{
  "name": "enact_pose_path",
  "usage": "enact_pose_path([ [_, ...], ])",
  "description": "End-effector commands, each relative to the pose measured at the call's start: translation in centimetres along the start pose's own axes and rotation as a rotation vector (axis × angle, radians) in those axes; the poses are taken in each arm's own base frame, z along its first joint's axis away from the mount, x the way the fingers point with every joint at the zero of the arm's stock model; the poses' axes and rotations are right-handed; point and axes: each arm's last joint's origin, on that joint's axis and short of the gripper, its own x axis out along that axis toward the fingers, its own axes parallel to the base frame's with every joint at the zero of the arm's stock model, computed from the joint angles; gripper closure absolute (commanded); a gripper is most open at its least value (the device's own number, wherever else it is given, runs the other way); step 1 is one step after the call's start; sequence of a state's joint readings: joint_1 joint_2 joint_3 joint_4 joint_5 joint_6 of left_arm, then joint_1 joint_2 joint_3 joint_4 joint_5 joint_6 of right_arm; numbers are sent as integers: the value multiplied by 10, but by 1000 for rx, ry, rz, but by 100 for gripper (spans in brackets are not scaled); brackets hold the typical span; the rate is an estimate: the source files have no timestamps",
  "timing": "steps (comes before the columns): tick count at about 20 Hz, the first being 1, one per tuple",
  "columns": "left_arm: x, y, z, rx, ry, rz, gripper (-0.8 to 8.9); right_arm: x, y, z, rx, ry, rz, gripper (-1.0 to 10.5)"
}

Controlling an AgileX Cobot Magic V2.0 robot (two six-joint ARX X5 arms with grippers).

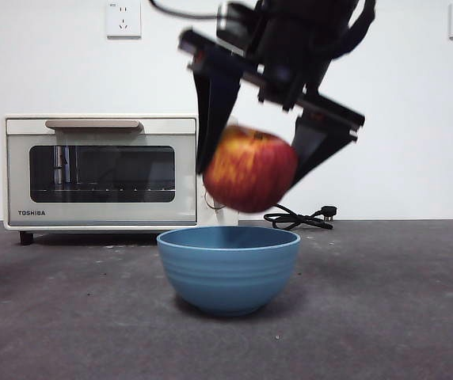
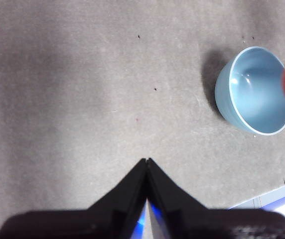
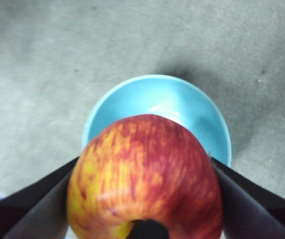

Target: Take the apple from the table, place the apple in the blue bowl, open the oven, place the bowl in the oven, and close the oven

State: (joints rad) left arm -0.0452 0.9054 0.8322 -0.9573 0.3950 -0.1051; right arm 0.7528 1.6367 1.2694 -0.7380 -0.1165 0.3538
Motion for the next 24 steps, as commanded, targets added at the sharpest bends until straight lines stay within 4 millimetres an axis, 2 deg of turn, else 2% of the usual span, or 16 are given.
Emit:
enact_pose_path([
  [1, 0, 0, 0, 15, -1, 1, 818, 13, 2, 9, 19, 20, 6, 950],
  [6, 0, 0, 0, 15, -1, 1, 818, 38, 3, 19, 21, 107, -17, 950],
  [13, 0, 0, 0, 15, -1, 1, 817, 65, 17, 11, -40, 149, -63, 946],
  [18, 0, 0, 0, 15, -1, 1, 818, 74, 17, 7, -52, 165, -124, 935],
  [19, 0, 0, 0, 15, -1, 1, 817, 75, 17, 7, -51, 168, -126, 887],
  [21, 0, 0, 0, 15, -1, 1, 817, 75, 17, 7, -50, 172, -127, 654],
  [23, 0, 0, 0, 15, -1, 1, 818, 76, 17, 6, -50, 174, -128, 506],
  [24, 0, 0, 0, 15, -1, 1, 818, 76, 17, 7, -45, 172, -128, 469],
])
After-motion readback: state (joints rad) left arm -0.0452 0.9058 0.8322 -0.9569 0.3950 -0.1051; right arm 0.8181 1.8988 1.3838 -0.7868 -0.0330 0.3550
